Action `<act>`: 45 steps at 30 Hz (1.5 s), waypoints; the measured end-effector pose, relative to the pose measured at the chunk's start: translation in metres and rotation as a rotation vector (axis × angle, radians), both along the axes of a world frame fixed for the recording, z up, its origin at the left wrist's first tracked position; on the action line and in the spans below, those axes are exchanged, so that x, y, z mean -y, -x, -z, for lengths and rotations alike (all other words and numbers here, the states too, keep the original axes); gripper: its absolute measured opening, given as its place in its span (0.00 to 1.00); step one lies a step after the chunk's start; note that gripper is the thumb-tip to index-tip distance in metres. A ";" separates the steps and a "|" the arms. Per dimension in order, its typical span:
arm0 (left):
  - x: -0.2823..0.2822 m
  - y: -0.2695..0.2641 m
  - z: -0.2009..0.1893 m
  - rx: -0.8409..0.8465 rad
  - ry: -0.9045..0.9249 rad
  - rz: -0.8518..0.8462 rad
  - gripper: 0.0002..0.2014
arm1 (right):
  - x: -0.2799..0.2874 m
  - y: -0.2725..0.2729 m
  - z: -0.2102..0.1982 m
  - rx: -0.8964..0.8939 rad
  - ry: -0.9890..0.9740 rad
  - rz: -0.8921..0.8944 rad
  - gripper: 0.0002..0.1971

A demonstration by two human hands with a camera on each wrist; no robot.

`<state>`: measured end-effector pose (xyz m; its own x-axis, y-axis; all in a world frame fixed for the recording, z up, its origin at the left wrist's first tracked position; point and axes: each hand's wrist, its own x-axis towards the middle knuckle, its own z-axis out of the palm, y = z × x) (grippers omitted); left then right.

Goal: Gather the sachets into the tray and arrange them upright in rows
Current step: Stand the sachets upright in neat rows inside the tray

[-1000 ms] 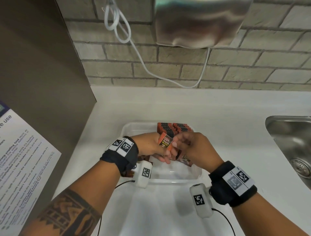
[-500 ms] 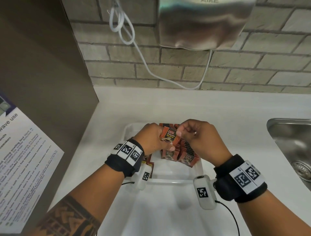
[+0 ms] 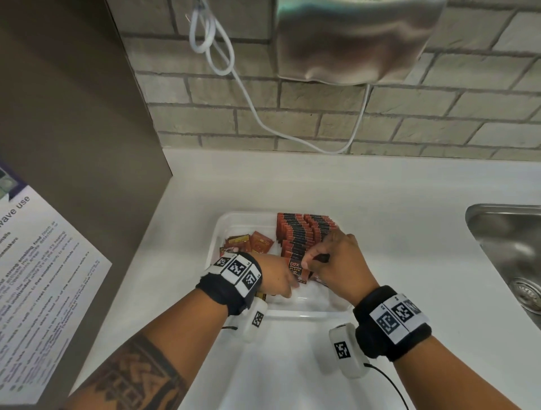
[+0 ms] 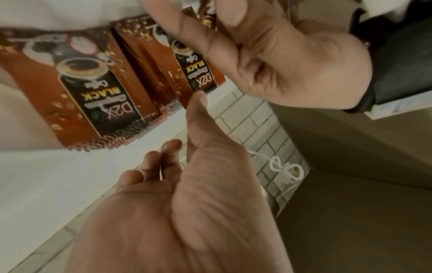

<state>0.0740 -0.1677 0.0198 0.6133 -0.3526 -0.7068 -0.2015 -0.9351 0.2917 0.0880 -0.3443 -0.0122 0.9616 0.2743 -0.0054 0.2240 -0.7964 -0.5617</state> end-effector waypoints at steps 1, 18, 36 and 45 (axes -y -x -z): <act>0.003 -0.002 0.002 -0.001 -0.017 0.015 0.24 | -0.001 0.000 0.001 0.000 0.001 0.005 0.04; 0.009 -0.018 0.023 -0.033 -0.056 0.004 0.20 | 0.001 -0.002 0.001 0.044 0.004 -0.006 0.08; -0.092 -0.004 -0.024 0.415 -0.101 -0.367 0.17 | -0.060 0.041 -0.047 -0.177 -0.134 -0.176 0.04; -0.110 0.013 0.013 0.375 0.032 -0.575 0.60 | -0.147 -0.029 -0.057 -0.305 0.217 -0.177 0.16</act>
